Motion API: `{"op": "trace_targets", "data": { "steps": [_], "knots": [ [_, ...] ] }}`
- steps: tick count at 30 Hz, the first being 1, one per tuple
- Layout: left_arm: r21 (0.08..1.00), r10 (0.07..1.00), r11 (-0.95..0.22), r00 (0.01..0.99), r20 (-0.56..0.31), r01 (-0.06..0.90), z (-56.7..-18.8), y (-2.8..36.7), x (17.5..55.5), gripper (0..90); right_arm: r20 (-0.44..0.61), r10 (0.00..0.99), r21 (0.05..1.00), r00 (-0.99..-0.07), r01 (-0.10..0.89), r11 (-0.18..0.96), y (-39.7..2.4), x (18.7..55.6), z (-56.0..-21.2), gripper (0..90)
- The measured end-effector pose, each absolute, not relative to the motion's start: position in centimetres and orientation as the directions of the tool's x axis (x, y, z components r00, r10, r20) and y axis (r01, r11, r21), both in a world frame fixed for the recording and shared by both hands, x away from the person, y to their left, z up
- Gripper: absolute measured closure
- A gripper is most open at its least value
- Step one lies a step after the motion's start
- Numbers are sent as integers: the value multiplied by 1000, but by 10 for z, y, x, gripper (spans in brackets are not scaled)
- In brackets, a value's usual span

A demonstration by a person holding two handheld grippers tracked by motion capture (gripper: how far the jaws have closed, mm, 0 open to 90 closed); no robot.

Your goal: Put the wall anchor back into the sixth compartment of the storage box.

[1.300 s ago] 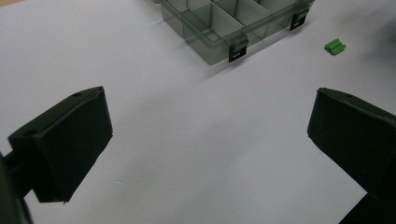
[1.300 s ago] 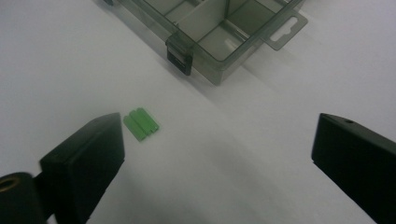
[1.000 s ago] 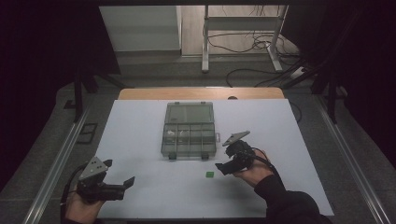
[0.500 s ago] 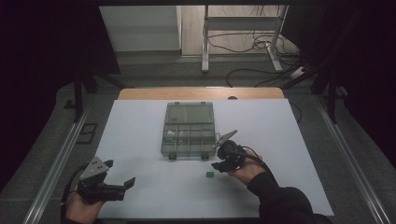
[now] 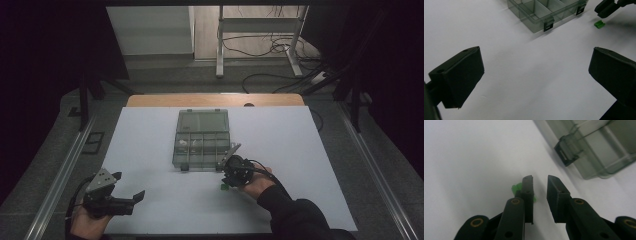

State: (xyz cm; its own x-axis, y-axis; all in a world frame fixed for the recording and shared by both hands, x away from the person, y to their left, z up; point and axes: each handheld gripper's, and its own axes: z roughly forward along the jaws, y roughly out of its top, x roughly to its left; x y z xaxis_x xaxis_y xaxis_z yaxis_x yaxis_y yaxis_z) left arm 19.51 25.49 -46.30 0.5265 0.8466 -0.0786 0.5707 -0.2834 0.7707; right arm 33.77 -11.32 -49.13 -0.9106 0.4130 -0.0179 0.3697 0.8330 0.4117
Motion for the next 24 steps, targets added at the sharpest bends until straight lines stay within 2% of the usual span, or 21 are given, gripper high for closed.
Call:
{"op": "trace_targets", "data": {
  "steps": [20, 24],
  "knots": [
    [765, 848, -278, 523, -89, 581, -464, 255, 196, 7, -34, 381, 391, -924, 339, 856, -107, 337, -500, 779],
    [764, 847, -279, 524, -90, 582, -464, 255, 196, 7, -76, 349, 363, -934, 300, 882, -105, 334, -503, 810]
  ]
}}
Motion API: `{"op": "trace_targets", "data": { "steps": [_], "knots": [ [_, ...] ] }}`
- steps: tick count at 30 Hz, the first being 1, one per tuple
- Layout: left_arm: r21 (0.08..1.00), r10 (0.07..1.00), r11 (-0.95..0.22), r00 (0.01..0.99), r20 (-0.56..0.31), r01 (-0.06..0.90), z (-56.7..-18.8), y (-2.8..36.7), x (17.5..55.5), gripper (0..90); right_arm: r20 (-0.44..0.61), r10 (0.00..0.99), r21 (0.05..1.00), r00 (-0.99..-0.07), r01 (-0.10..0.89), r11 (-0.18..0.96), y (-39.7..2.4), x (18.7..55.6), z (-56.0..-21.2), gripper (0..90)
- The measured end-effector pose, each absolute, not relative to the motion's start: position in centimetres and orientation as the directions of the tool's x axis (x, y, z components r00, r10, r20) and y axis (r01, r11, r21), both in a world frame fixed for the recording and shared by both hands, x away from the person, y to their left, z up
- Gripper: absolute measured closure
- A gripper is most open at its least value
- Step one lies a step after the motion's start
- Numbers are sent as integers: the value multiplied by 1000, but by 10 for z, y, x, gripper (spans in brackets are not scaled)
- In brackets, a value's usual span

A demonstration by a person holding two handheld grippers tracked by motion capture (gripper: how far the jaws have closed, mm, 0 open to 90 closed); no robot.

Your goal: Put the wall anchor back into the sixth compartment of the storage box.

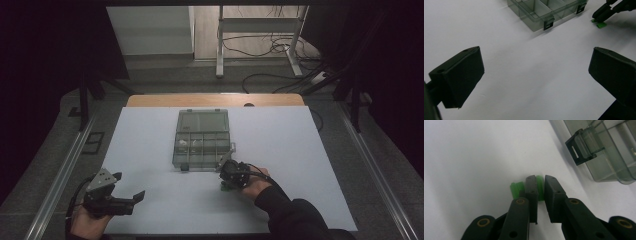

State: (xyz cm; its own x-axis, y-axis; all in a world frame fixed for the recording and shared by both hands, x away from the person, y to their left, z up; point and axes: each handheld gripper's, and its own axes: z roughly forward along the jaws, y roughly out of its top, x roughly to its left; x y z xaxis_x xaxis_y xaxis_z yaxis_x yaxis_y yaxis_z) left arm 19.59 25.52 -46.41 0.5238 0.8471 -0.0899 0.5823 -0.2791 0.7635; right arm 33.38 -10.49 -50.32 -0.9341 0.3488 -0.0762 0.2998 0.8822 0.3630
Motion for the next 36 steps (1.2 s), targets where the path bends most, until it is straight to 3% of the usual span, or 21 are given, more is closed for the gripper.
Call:
{"op": "trace_targets", "data": {
  "steps": [17, 36],
  "knots": [
    [753, 852, -274, 514, -98, 598, -465, 256, 196, 10, -69, 376, 405, -924, 318, 857, -109, 330, -492, 832],
    [764, 848, -245, 513, -129, 597, -466, 261, 196, 25, -10, 430, 518, -903, 363, 775, -119, 329, -470, 829]
  ]
}}
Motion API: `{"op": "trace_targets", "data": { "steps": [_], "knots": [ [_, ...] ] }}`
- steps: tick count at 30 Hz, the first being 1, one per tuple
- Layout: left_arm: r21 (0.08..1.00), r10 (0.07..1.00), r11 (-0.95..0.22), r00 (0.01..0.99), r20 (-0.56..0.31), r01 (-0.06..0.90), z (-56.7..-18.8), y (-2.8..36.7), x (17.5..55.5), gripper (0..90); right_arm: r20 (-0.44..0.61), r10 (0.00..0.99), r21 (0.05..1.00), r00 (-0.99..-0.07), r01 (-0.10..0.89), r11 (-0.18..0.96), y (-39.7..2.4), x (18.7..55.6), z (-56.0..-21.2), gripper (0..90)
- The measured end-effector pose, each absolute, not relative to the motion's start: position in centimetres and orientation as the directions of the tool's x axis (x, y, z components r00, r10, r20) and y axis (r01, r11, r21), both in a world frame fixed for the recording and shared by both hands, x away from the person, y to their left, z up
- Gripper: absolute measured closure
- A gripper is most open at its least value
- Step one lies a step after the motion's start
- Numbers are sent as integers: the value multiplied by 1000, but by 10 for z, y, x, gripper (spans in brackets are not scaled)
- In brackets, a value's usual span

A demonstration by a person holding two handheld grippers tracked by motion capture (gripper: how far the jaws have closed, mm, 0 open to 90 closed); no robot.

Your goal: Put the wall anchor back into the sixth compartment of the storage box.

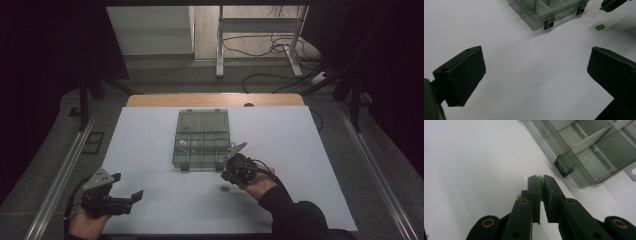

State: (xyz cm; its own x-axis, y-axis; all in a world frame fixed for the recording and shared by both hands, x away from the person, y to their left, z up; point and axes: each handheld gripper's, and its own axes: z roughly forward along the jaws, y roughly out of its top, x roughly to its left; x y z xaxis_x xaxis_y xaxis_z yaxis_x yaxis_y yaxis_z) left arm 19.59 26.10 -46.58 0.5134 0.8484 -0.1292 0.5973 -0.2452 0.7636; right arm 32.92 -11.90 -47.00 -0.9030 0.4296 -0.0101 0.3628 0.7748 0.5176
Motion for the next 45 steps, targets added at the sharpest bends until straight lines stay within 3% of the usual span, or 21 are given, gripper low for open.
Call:
{"op": "trace_targets", "data": {
  "steps": [26, 45],
  "knots": [
    [768, 840, -258, 529, -122, 586, -467, 260, 197, 18, 56, 441, 636, -896, 373, 676, -112, 345, -444, 824],
    [769, 838, -268, 535, -111, 580, -467, 259, 196, 18, 78, 457, 670, -886, 387, 634, -91, 367, -438, 827]
  ]
}}
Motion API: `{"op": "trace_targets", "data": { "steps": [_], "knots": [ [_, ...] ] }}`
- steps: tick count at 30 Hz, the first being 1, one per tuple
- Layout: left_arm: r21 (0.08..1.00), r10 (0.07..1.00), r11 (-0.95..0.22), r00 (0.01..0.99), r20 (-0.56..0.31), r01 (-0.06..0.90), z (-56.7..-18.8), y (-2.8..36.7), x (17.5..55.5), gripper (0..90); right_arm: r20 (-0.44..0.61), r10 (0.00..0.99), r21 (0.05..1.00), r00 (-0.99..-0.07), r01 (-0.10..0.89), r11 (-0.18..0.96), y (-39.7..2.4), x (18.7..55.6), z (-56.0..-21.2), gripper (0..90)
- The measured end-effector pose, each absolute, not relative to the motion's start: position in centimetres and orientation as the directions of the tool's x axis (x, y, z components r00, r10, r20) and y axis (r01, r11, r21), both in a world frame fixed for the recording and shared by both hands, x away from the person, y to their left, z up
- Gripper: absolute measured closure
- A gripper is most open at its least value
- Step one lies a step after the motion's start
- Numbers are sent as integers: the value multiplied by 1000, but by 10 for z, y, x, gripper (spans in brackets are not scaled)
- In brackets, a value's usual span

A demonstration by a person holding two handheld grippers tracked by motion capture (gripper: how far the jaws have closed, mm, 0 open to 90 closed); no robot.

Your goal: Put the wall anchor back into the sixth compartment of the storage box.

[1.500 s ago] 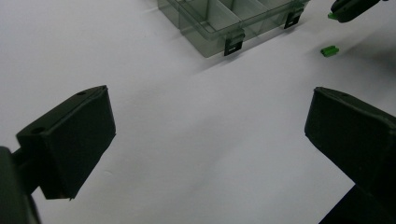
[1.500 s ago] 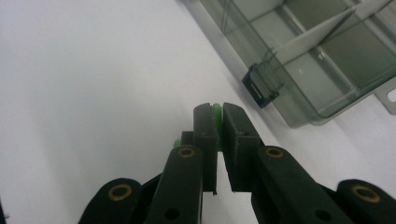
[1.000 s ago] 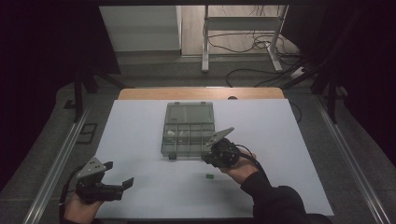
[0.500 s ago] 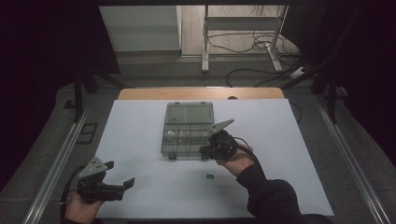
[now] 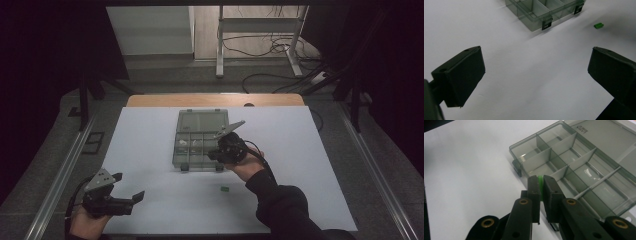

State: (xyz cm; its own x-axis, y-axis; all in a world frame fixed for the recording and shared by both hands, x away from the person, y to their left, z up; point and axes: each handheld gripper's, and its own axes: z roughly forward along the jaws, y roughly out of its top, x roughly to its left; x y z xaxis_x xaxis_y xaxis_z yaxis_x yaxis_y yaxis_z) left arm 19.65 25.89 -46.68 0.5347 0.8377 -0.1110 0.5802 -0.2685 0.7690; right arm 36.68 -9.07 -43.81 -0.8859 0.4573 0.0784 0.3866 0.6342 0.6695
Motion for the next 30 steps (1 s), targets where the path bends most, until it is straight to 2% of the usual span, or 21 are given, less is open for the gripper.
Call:
{"op": "trace_targets", "data": {
  "steps": [30],
  "knots": [
    [775, 829, -261, 545, -126, 576, -466, 259, 196, 20, 56, 468, 649, -882, 389, 654, -44, 393, -453, 826]
  ]
}}
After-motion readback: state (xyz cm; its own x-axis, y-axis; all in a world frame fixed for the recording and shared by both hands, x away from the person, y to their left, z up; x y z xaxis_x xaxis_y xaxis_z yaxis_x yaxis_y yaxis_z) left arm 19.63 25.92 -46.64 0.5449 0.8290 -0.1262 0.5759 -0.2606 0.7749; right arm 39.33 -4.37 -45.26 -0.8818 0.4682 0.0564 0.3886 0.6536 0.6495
